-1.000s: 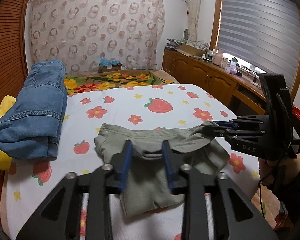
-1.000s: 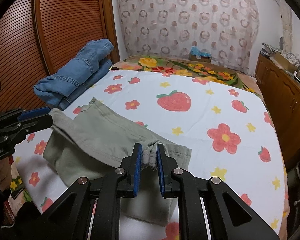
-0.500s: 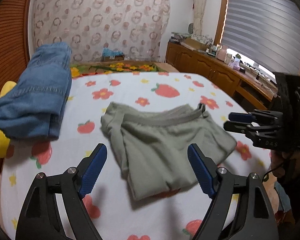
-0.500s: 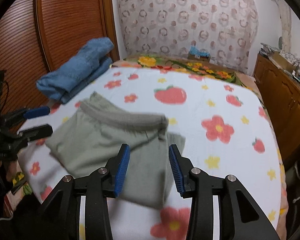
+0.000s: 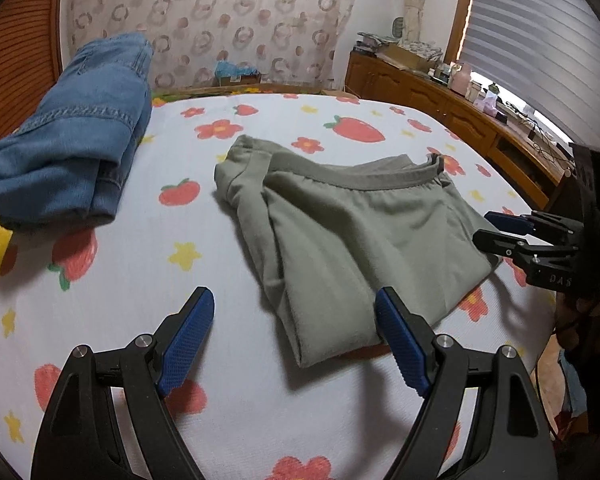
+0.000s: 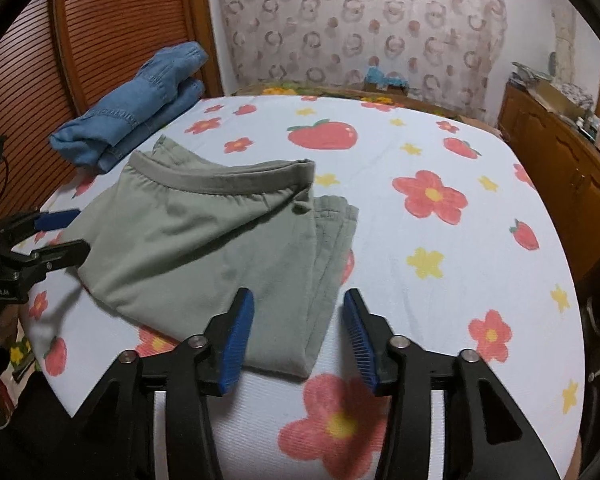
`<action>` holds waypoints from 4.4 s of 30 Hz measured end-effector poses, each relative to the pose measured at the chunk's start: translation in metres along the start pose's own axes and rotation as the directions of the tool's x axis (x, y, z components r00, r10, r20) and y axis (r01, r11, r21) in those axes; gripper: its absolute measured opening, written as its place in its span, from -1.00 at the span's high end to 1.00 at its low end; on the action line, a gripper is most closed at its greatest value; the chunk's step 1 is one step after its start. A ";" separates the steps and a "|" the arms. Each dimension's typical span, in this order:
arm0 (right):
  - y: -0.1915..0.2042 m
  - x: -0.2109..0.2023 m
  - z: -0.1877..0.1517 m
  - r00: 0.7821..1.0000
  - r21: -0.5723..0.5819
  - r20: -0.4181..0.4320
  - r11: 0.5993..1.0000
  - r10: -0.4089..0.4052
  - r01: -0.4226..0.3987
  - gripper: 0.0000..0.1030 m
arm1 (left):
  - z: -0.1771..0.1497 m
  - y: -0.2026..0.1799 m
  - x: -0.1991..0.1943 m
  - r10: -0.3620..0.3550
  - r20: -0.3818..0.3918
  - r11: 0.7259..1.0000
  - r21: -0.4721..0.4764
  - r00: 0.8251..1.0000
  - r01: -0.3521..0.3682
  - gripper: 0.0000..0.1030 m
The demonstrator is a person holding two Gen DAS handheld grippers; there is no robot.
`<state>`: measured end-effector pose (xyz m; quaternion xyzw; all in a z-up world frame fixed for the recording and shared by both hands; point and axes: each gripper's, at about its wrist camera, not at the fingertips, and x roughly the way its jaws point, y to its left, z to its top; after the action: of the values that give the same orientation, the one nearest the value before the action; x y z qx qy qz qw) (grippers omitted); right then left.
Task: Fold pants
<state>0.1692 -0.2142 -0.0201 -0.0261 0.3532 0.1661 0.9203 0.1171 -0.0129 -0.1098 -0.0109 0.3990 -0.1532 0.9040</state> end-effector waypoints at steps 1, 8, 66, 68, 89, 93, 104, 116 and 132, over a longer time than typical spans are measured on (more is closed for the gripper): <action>0.001 0.000 -0.003 1.000 -0.001 0.014 1.000 -0.006 0.006 -0.07 | -0.001 0.001 0.000 -0.002 -0.003 1.000 -0.005 1.000 0.002 -0.62; 0.003 0.000 -0.006 0.999 -0.011 0.017 0.999 -0.031 0.031 -0.16 | -0.006 0.001 -0.002 0.008 0.006 1.000 0.000 1.000 -0.008 -0.62; -0.010 -0.041 -0.026 0.993 0.030 0.051 0.994 0.108 -0.109 0.84 | -0.021 -0.014 -0.058 -0.075 0.108 0.996 0.048 0.991 0.070 0.82; -0.009 -0.047 -0.028 0.992 0.030 0.055 0.993 0.114 -0.116 0.84 | -0.022 -0.016 -0.065 -0.086 0.112 0.995 0.050 0.990 0.081 0.82; 0.001 -0.077 -0.030 0.992 0.000 0.060 0.994 0.109 -0.109 0.39 | -0.034 -0.015 -0.067 -0.081 0.061 0.997 0.014 0.995 0.080 0.13; 0.001 -0.075 -0.026 0.993 -0.012 0.068 0.995 0.096 -0.095 0.26 | -0.027 -0.008 -0.066 -0.066 0.082 0.998 0.003 0.994 0.066 -0.57; 0.005 -0.041 0.002 0.995 -0.056 0.046 0.995 0.083 -0.080 0.24 | 0.004 0.000 -0.047 -0.029 0.106 1.000 -0.009 0.994 0.030 -0.65; 0.000 0.000 0.031 0.994 -0.059 -0.014 0.992 0.111 -0.112 0.24 | 0.018 -0.005 -0.006 -0.076 0.026 0.997 0.035 0.997 0.075 0.17; 0.001 0.001 0.038 0.989 -0.040 0.046 0.990 0.139 -0.137 0.88 | 0.039 -0.011 -0.014 -0.057 0.114 0.997 0.062 0.992 0.050 0.71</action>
<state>0.1939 -0.2066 0.0074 -0.0141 0.3285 0.2365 0.9143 0.1334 -0.0237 -0.0715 -0.0039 0.3408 -0.1881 0.9211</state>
